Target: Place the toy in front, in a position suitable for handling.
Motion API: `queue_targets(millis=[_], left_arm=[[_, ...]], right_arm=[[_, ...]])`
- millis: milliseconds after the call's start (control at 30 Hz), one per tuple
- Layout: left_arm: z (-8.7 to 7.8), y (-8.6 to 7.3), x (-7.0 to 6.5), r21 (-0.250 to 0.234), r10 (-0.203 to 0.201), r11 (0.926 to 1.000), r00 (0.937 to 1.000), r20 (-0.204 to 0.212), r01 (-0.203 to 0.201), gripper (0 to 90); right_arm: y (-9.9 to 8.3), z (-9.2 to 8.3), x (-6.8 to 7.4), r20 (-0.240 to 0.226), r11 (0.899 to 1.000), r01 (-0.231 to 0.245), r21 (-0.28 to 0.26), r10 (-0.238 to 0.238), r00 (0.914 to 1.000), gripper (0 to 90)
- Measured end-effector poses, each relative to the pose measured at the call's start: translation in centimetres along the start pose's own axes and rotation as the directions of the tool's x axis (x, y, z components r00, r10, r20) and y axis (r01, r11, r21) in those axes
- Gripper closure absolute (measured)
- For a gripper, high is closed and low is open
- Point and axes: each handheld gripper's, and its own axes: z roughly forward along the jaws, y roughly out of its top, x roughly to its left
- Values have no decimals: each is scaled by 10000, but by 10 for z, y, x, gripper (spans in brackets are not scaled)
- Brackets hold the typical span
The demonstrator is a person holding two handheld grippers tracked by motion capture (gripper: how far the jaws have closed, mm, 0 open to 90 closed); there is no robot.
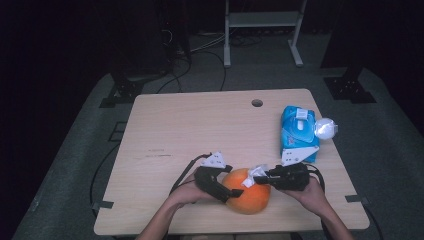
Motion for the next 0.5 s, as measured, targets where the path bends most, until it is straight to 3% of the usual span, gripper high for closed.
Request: queue_targets(millis=[33,67,100,167,233,267,300,333,367,400,467,500], left_arm=[[-1,1,-3,95,371,9993,9991,-190,-369,191],[-1,1,-3,95,371,9993,9991,-190,-369,253],[-4,3,-8,69,767,9971,9959,-476,-764,309],[-6,5,-9,-41,931,9956,9934,-669,-935,346],[-10,11,-17,-643,1646,9824,9759,-1430,-1751,395],[-10,11,-17,-643,1646,9824,9759,-1430,-1751,398],[-11,14,-20,-741,1899,9755,9631,-1909,-2071,398],[-12,17,-25,-892,2297,9600,9288,-2907,-2654,396],[-11,16,-25,-921,2368,9561,9185,-3166,-2783,389],[-9,15,-24,-874,2353,9571,9169,-3223,-2763,379],[-6,12,-22,-718,2333,9607,9203,-3140,-2681,342],[-4,8,-20,-653,2158,9679,9354,-2802,-2429,307]], right_arm=[[1,2,-1,24,10000,-21,17,21,10000,808],[1,2,-1,53,10000,-36,28,36,10000,809],[2,1,-2,75,10000,-98,-2,98,9999,810],[2,0,-2,126,9998,-155,-107,156,9998,810],[8,-6,-2,568,9991,-129,-392,151,9983,810],[11,-8,-2,741,9983,-157,-553,198,9971,810],[13,-10,-3,921,9974,-148,-701,212,9955,810],[15,-11,-4,1094,9961,-178,-863,272,9936,809],[17,-12,-6,1280,9948,-214,-994,341,9912,809],[18,-11,-7,1377,9939,-251,-1078,400,9897,809],[18,-10,-9,1430,9946,-278,-1003,421,9888,810],[14,-3,-10,1492,9977,-276,-619,366,9881,810]])
